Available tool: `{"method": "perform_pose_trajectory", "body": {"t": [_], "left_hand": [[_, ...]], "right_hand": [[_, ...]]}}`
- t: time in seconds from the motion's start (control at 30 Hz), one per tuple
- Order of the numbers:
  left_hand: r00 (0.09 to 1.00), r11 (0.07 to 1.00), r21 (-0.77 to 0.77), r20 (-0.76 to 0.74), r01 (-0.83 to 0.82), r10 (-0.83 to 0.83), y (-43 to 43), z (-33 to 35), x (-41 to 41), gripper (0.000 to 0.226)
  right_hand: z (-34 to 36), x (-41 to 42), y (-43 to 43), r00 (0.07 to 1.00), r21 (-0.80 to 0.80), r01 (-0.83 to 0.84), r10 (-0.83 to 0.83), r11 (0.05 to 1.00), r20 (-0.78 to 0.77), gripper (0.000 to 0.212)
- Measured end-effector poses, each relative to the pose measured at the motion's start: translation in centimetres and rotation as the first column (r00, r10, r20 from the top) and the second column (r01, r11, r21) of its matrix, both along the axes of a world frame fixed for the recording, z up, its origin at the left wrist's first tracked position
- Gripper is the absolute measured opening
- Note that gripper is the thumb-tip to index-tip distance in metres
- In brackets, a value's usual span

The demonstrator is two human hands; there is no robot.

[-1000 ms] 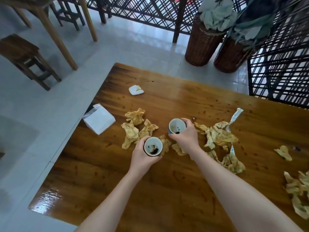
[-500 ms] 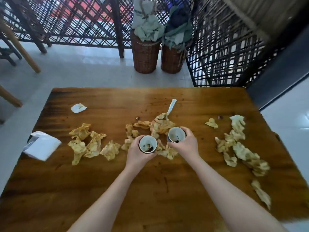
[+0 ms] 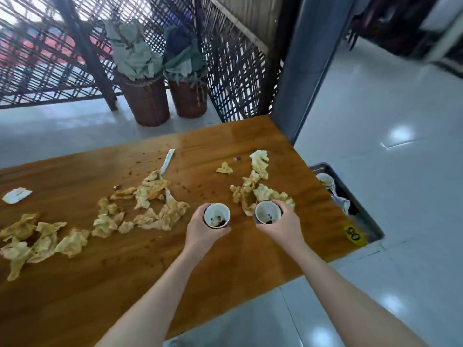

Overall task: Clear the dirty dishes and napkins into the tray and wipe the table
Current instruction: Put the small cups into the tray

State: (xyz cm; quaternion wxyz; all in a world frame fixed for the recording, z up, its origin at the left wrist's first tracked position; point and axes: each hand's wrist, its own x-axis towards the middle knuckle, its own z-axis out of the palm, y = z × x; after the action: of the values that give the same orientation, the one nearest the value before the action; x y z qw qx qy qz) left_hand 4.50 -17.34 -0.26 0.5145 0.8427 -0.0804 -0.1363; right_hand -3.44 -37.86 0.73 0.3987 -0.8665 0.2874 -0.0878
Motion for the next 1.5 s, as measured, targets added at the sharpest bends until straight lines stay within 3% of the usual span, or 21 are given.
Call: {"method": "perform_pose_trajectory", "body": {"t": [0.27, 0.57, 1.23, 1.5], "left_hand": [[0.998, 0.998, 0.011, 0.01, 0.061, -0.062, -9.5, 0.5, -5.2, 0.067], [0.987, 0.987, 0.033, -0.018, 0.16, -0.159, -17.8, -0.3, -6.0, 0.068], [0.964, 0.965, -0.009, -0.042, 0.261, -0.261, -39.8, -2.9, 2.6, 0.067], [0.967, 0.972, -0.02, -0.095, 0.235, -0.236, -46.5, -3.9, 1.5, 0.064]], "right_hand": [[-0.1, -7.6, -9.0, 0.995, 0.047, 0.095, -0.096, 0.994, 0.028, 0.083], [-1.2, -10.8, -16.3, 0.973, 0.096, 0.228, -0.23, 0.969, 0.015, 0.078], [-2.4, -4.6, -36.5, 0.935, 0.146, 0.354, -0.346, 0.924, -0.078, 0.075], [-3.7, -5.1, -43.7, 0.937, 0.185, 0.348, -0.335, 0.919, -0.101, 0.071]]}}
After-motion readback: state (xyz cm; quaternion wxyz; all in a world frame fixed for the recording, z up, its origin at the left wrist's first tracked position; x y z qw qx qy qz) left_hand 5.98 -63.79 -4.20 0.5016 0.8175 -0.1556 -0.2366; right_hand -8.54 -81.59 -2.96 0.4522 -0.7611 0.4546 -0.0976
